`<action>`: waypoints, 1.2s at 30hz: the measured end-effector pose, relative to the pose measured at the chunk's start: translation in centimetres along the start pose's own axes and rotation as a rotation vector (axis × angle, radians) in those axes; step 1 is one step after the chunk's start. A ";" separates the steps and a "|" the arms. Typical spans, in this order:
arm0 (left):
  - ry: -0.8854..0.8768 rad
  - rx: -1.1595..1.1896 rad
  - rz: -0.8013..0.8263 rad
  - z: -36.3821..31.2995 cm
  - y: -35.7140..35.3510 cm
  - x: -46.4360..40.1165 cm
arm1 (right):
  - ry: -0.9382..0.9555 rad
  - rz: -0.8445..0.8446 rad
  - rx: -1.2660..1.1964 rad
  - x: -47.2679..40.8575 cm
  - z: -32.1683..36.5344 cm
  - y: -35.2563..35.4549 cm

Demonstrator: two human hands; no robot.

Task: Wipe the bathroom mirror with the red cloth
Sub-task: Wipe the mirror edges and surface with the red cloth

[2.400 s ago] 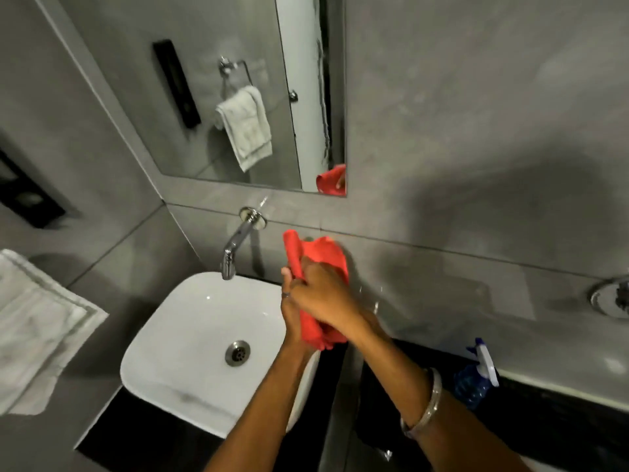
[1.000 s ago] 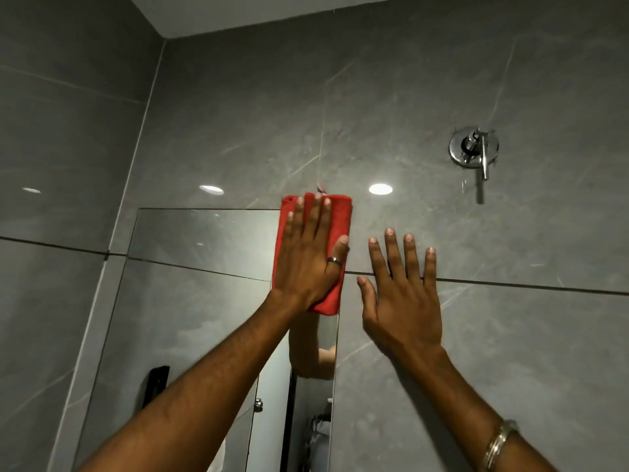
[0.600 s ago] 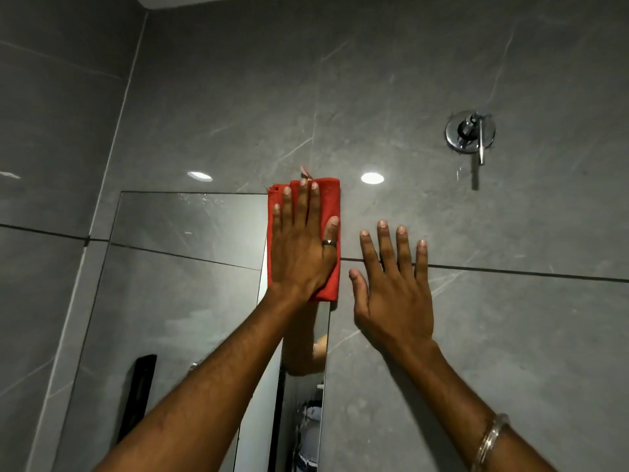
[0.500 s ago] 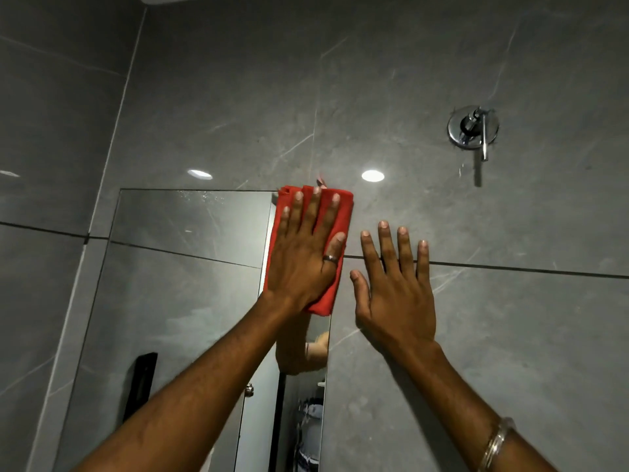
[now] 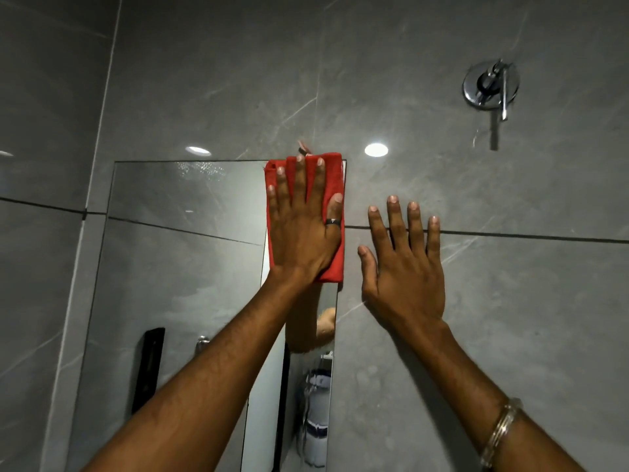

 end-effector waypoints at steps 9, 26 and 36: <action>-0.085 0.065 -0.001 -0.5 -0.5 7.8 | -0.039 0.001 -0.024 3.2 1.0 0.2; -0.093 0.020 -0.015 -1.2 -0.5 -2.9 | 0.007 0.041 -0.026 3.5 1.4 0.4; -0.096 0.035 -0.004 -1.2 0.1 1.6 | -0.001 0.018 -0.001 3.0 1.0 0.4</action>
Point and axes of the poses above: each hand's wrist, its own x-axis away from the middle knuckle, its own y-axis out of the back of the hand, z = x × y, the point moved 5 cm from there along -x, towards the middle knuckle, and after that the axes turned 8 degrees about -z, right-handed, at the moved point
